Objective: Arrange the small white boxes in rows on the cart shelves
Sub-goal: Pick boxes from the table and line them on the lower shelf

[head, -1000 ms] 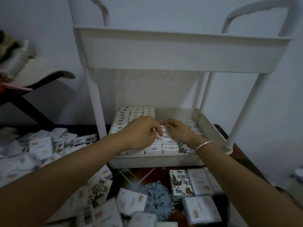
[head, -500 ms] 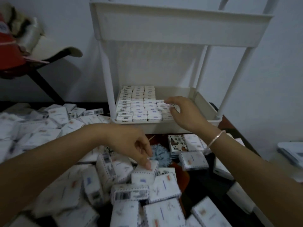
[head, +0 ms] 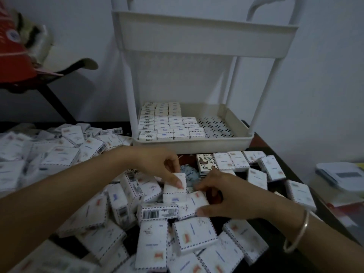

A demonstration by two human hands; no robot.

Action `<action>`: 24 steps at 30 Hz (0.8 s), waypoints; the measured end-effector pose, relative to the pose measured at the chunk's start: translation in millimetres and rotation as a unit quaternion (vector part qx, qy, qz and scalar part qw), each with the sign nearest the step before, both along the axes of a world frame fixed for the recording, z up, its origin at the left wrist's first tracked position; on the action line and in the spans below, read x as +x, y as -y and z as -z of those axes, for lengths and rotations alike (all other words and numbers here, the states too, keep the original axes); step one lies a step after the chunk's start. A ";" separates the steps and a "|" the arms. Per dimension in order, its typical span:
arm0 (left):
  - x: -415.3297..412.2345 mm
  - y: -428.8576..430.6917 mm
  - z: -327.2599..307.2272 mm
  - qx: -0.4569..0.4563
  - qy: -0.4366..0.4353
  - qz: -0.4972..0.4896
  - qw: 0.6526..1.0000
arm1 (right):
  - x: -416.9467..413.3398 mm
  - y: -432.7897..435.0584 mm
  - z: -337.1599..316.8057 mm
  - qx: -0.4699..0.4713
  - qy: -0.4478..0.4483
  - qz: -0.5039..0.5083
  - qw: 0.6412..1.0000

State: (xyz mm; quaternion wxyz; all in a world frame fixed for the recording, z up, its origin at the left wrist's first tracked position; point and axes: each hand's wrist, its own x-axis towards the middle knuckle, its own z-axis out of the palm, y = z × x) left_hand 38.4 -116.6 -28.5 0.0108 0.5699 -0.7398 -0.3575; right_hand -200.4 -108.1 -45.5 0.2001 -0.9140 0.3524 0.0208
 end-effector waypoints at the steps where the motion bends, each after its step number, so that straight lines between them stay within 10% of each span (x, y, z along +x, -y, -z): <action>1: 0.0 1.4 0.8 -0.003 -0.009 -0.005 1.000 | -0.5 0.2 2.4 0.011 0.009 0.003 1.000; 14: 0.5 14.0 -10.2 -0.093 -0.138 -0.085 0.982 | -13.2 22.5 21.1 0.208 0.246 0.141 0.936; 24: -5.9 46.3 -6.1 -0.084 -0.220 -0.152 0.960 | -16.3 45.6 16.5 0.189 0.363 0.187 0.893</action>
